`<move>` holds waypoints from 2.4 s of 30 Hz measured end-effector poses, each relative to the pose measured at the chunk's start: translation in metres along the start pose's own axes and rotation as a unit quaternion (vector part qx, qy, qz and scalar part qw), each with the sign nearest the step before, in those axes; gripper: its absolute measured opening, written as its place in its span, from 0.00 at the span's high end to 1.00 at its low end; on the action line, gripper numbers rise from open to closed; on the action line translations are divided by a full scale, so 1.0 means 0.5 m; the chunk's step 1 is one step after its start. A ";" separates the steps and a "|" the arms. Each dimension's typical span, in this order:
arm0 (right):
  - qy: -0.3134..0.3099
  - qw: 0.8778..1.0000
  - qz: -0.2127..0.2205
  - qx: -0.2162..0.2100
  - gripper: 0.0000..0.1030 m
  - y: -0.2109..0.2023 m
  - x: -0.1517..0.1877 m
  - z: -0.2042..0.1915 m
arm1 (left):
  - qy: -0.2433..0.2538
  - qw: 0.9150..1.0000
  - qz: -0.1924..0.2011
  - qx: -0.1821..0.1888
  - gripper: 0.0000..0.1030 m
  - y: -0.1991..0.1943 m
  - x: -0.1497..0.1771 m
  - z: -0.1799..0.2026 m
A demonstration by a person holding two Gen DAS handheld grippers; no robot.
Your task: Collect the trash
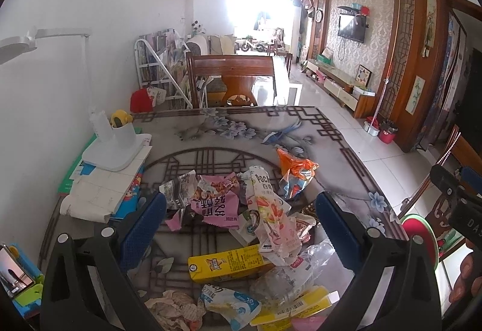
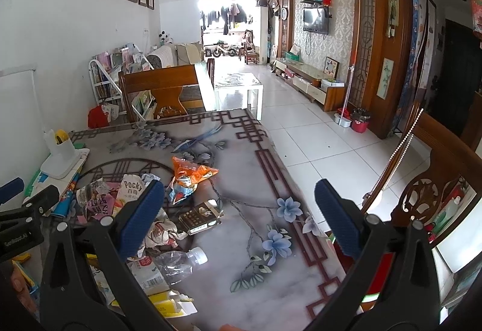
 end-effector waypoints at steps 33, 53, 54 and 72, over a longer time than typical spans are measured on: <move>0.013 0.993 -0.086 -0.079 0.04 0.012 0.100 -0.034 | 0.058 0.988 -0.146 0.007 0.18 0.084 0.229 -0.164; -0.021 0.905 -0.355 -0.233 0.31 0.069 0.417 -0.180 | -0.016 0.976 -0.214 0.042 0.67 0.160 0.329 -0.151; -0.018 0.904 -0.358 -0.233 0.31 0.070 0.421 -0.180 | -0.020 0.977 -0.209 0.038 0.68 0.153 0.324 -0.159; 0.011 0.907 -0.313 -0.281 0.82 0.043 0.359 -0.149 | -0.047 0.995 -0.066 0.053 0.68 0.010 0.147 -0.101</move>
Point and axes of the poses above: each gripper's, at about its wrist camera, not at the fingertips, and y roughly the way its jaws point, z to its right, x to its underside, the point moved 7 cm from there along y, roughly the way its jaws point, and after that the axes turned 10 degrees about -x, right-handed, at the moved point
